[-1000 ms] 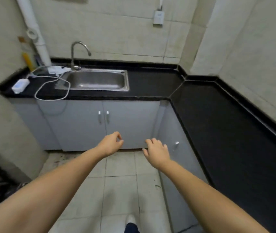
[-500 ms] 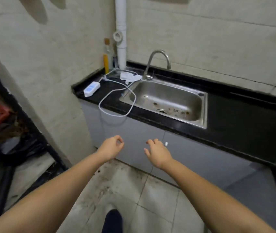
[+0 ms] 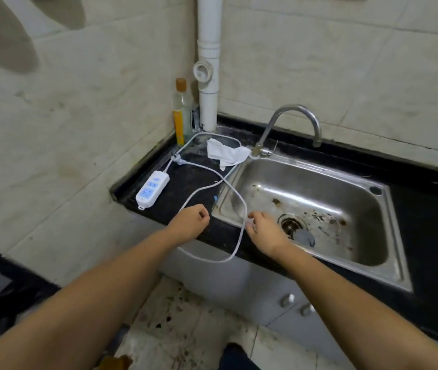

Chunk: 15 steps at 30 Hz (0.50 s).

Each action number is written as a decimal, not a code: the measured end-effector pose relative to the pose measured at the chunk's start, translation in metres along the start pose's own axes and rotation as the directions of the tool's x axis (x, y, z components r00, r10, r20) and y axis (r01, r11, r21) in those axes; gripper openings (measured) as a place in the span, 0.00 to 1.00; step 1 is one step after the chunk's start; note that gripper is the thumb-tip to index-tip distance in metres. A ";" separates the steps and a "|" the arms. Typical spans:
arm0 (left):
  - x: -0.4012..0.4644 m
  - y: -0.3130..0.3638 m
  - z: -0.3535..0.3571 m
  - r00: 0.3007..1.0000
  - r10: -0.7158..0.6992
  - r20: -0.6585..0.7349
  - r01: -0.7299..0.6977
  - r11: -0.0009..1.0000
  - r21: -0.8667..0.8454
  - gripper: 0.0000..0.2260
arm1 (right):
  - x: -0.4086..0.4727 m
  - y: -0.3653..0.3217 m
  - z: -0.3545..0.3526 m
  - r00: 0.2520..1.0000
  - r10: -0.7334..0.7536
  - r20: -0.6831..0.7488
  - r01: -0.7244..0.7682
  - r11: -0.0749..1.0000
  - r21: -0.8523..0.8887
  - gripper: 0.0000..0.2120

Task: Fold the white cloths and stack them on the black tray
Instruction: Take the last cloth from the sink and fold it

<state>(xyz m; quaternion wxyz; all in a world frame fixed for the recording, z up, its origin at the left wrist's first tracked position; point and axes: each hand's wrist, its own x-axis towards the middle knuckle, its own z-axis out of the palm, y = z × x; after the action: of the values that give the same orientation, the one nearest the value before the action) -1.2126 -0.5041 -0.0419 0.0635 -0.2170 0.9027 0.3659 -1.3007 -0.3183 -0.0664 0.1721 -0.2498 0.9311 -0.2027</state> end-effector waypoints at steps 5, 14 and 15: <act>0.097 0.007 -0.021 0.999 0.030 0.025 -0.031 0.999 0.028 0.09 | 0.109 -0.004 -0.013 1.000 -0.018 -0.009 0.018 1.000 0.003 0.16; 0.288 0.021 -0.041 0.998 -0.021 0.057 0.016 0.995 0.096 0.11 | 0.298 -0.012 -0.037 0.998 0.048 -0.035 -0.043 0.990 0.132 0.21; 0.302 0.022 -0.039 0.999 -0.017 0.049 0.013 0.996 0.085 0.13 | 0.312 -0.011 -0.036 0.997 0.062 -0.040 -0.057 0.990 0.128 0.22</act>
<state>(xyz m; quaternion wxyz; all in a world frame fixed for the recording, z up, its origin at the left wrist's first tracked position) -1.4917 -0.6214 -0.0819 0.0979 -0.2117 0.9138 0.3324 -1.5655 -0.4836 -0.0985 0.1733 -0.2060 0.9269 -0.2614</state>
